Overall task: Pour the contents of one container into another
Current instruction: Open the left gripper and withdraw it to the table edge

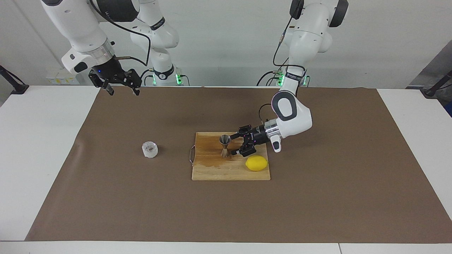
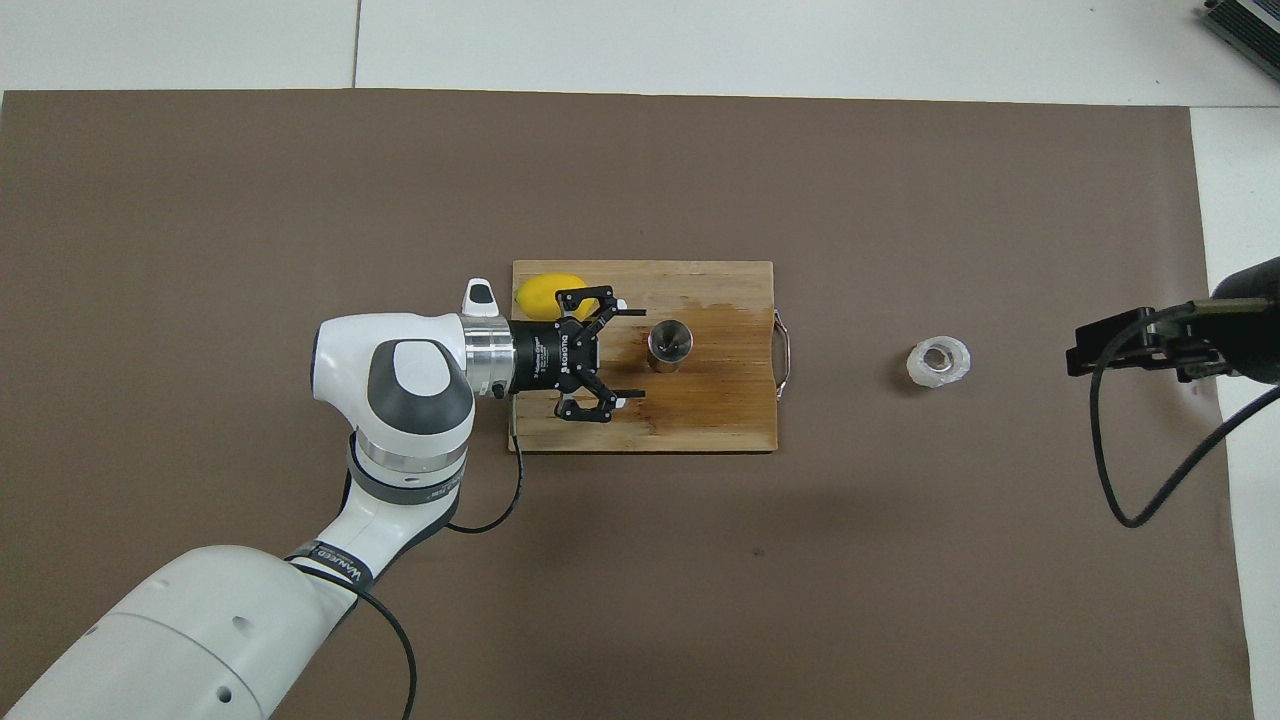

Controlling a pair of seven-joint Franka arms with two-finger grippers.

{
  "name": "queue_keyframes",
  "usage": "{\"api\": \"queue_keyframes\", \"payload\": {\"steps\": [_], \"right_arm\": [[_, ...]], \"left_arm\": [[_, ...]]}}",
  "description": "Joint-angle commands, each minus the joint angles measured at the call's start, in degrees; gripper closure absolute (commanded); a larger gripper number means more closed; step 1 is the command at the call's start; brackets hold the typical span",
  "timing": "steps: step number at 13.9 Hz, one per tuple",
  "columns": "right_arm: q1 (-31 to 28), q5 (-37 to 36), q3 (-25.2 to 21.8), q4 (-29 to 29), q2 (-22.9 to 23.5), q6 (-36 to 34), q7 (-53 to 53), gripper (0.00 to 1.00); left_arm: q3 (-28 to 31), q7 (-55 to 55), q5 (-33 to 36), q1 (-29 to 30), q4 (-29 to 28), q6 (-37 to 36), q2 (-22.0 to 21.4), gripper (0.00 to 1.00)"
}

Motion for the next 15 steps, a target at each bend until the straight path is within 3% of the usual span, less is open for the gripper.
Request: {"api": "queue_keyframes", "payload": {"steps": [1,4,8,13,15], "right_arm": [[-0.64,1.18,0.23,-0.61,-0.43,0.01,-0.43,0.0],[-0.64,1.18,0.23,-0.61,-0.43,0.01,-0.43,0.0],[-0.64,1.18,0.23,-0.61,-0.43,0.01,-0.43,0.0],[-0.03,1.18,0.4,-0.7,-0.87,-2.8,-0.78,0.0],[-0.73,1.18,0.14,-0.79,-1.57,-3.42,-3.13,0.0]], "left_arm": [[0.39,-0.01,10.93,1.51,-1.53,-0.99,-3.34,0.0],[1.26,-0.01,26.84,1.86,-1.79,-0.81,-7.99,0.0],[1.97,0.6,42.04,3.71,-0.92,-3.27,-11.69,0.0],[2.06,1.04,64.64,4.32,3.31,-10.38,-14.59,0.0],[1.97,7.68,73.53,5.82,4.79,-14.33,-16.0,0.0]]}}
